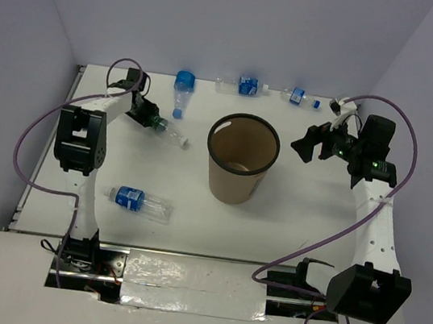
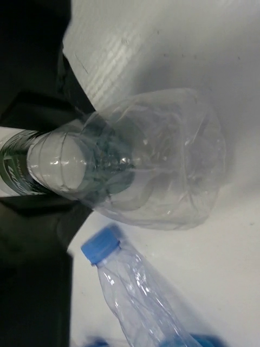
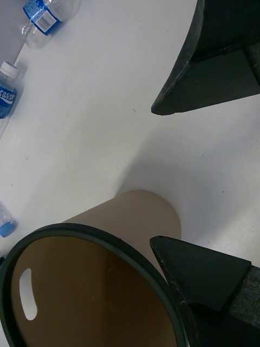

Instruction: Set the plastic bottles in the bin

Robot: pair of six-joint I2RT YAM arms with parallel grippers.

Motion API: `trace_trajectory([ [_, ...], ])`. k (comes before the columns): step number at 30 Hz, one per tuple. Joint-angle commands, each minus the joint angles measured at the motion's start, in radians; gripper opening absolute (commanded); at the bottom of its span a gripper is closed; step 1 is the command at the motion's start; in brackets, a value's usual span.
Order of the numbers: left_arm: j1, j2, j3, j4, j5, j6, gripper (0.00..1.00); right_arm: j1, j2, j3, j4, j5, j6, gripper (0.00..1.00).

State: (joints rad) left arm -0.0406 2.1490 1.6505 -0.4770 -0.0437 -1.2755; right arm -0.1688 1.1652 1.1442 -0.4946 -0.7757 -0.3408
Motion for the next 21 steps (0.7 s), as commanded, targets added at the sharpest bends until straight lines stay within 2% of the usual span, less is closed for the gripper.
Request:
trace_trajectory([
  [1, 0.004, -0.078, -0.034, -0.04, -0.018, 0.138, 0.03, -0.008, -0.009, 0.048, 0.024, -0.027, 0.011, 1.0],
  [2, 0.004, -0.136, -0.038, -0.035, -0.013, 0.162, 0.0, -0.008, -0.009, 0.049, 0.024, -0.03, 0.014, 1.0],
  [8, -0.004, -0.46, -0.138, 0.116, 0.036, 0.326, 0.0, -0.012, -0.022, 0.058, 0.017, -0.042, 0.036, 0.99],
  [10, -0.008, -0.584, -0.196, 0.193, 0.109, 0.372, 0.0, -0.015, -0.03, 0.061, 0.021, -0.045, 0.045, 0.98],
  [11, -0.007, -0.625, -0.222, 0.304, 0.154, 0.381, 0.0, -0.015, -0.03, 0.063, 0.024, -0.045, 0.051, 0.96],
  [12, -0.01, -0.661, -0.275, 0.364, 0.241, 0.39, 0.0, -0.017, -0.029, 0.069, 0.024, -0.045, 0.057, 0.95],
  [13, -0.015, -0.722, -0.296, 0.417, 0.27, 0.386, 0.0, -0.015, -0.027, 0.072, 0.024, -0.043, 0.065, 0.91],
  [14, -0.022, -0.745, -0.319, 0.511, 0.303, 0.381, 0.0, -0.017, -0.025, 0.08, 0.025, -0.042, 0.069, 0.88],
  [16, -0.062, -0.782, -0.311, 0.561, 0.358, 0.387, 0.0, -0.017, -0.019, 0.086, 0.028, -0.036, 0.088, 0.82],
  [21, -0.243, -0.778, -0.193, 0.584, 0.318, 0.464, 0.0, -0.017, -0.012, 0.094, 0.048, -0.036, 0.129, 0.82],
])
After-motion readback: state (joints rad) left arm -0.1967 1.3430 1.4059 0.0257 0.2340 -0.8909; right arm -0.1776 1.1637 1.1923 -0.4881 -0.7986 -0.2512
